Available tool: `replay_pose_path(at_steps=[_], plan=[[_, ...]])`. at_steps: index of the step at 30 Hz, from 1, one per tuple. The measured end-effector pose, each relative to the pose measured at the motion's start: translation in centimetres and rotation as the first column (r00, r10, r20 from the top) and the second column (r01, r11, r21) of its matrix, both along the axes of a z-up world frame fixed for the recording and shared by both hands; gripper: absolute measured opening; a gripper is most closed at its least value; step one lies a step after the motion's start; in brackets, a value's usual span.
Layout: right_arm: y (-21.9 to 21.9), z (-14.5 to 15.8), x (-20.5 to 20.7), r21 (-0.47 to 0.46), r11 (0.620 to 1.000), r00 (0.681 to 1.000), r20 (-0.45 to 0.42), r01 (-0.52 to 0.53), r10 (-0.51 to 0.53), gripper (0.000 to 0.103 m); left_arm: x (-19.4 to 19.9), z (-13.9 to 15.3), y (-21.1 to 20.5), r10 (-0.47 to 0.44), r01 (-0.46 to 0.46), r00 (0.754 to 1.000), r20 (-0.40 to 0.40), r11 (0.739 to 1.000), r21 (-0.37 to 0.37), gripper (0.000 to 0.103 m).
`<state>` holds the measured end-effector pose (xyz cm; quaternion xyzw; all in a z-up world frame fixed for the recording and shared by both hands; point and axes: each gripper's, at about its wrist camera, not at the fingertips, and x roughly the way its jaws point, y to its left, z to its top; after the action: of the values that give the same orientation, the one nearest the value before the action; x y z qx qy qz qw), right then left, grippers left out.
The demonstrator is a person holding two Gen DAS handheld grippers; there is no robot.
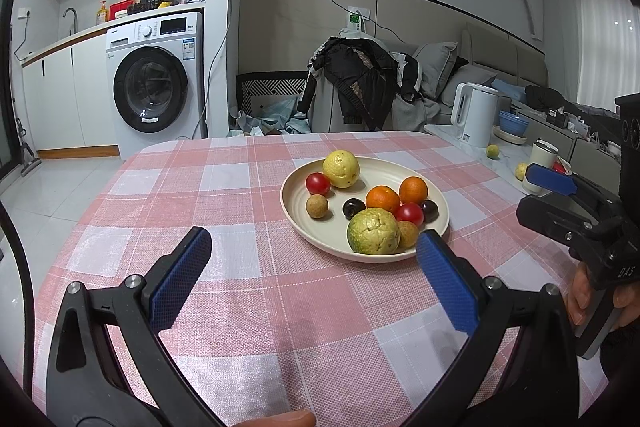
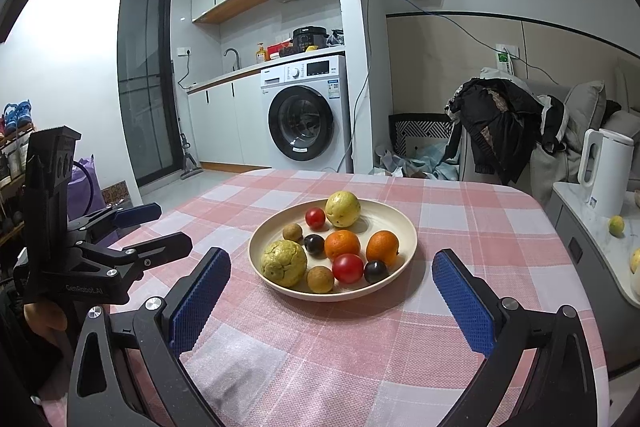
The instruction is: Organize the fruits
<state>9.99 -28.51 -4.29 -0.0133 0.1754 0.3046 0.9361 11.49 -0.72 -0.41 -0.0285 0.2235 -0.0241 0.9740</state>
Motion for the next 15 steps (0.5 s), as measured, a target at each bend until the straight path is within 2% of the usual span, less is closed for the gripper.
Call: replay_pose_path(at_steps=[15], plan=[[0.17, -0.03, 0.09, -0.003, 1.0, 1.0, 0.0, -0.001, 0.001, 0.103, 0.0, -0.01, 0.01, -0.001, 0.001, 1.0, 0.0, 1.0, 0.0, 0.102]])
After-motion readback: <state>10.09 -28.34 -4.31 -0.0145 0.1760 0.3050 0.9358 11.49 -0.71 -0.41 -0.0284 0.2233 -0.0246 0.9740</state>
